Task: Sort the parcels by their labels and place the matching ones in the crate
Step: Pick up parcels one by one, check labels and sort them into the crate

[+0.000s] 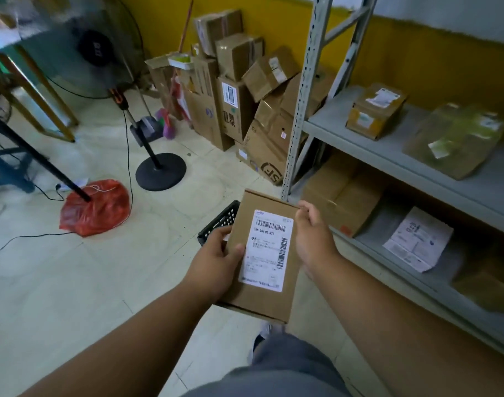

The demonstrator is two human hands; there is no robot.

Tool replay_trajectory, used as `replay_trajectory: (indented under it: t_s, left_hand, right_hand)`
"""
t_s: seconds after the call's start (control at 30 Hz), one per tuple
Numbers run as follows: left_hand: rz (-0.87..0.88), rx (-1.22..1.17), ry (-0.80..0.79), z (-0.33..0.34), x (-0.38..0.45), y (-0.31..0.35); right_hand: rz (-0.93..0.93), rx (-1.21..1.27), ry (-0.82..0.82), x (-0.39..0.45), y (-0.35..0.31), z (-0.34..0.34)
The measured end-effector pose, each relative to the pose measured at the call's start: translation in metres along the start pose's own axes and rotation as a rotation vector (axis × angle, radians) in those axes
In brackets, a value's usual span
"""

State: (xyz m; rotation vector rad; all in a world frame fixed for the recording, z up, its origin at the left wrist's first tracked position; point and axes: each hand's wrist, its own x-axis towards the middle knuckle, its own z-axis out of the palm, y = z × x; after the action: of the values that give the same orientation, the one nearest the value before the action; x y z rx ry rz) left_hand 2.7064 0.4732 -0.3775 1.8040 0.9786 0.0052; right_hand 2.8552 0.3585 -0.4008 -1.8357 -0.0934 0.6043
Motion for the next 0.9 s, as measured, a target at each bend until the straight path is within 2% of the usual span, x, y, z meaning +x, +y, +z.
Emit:
replay_trajectory:
  t_s: [0.2,0.37,0.47,0.63,0.8,0.9]
  left_hand:
    - [-0.108,-0.072,0.192,-0.051,0.091,0.043]
    - [-0.130,-0.030,0.221,-0.073,0.152,0.063]
    - [-0.085,0.063,0.166,-0.070,0.186,0.069]
    - [-0.005,0.174,-0.027,-0.060,0.246,0.079]
    - [0.192,0.356,-0.238,-0.059,0.323,0.078]
    - [0.297,0.516,-0.341,-0.062,0.373,0.071]
  right_hand:
    - [0.041,0.061,-0.311,0.098,-0.045,0.067]
    - [0.024,-0.018,-0.338,0.142,-0.067,0.095]
    - [0.032,-0.096,-0.265,0.170,-0.065,0.093]
    - [0.066,-0.081,-0.088,0.202,-0.063,0.081]
    - [0.107,-0.117,0.158,0.229,-0.059,0.087]
    - [0.185,-0.058,0.314,0.244,-0.048,0.108]
